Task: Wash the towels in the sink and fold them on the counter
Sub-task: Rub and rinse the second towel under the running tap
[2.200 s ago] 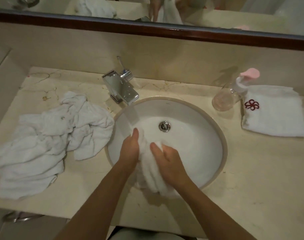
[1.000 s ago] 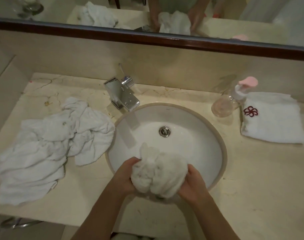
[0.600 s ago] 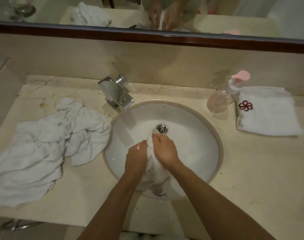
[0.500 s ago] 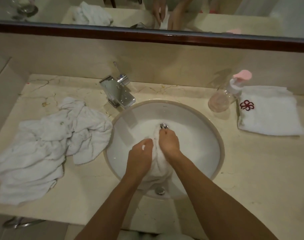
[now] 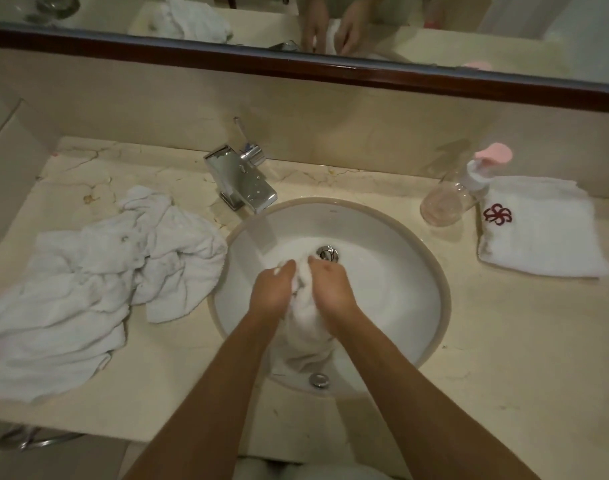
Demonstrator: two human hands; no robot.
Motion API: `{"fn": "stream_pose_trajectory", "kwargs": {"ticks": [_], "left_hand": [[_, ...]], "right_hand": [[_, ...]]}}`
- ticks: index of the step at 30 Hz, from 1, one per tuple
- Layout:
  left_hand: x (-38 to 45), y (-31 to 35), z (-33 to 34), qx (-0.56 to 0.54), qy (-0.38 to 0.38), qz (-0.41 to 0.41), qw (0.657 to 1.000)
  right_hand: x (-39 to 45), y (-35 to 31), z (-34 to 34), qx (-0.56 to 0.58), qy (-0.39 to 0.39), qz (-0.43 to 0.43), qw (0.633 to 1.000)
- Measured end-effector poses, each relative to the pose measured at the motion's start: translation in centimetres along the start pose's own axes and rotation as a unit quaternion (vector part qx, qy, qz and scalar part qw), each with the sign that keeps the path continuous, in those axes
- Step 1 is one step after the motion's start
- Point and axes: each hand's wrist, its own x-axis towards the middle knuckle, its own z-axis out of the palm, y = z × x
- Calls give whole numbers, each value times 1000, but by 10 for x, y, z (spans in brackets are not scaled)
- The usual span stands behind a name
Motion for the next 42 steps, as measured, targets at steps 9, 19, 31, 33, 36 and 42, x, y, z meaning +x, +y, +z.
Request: {"fn": "stream_pose_trajectory", "kwargs": {"ticks": [9,19,31,33,36,42], "left_hand": [[-31,30,-24,-291,-232,66,926],[-20,-28,-50,-353,-298,-20,887],[5,-51,-17,-251,-73,-216,941],[-8,-34,5,-160,-38,-135,977],[-54,-7,33,38,-22,27,999],[8,0,-4,43,92,31,994]], "right_hand": [[-6,-67,-24,269,131,-83,951],[-26,31,-57,291,-67,220,929],[-35,34,-37,194,-67,72,976],[-38,30,-14,9,-33,-5,999],[-14,17,-4,-85,156,-16,984],[-26,11,10,-21,-82,-76,994]]}}
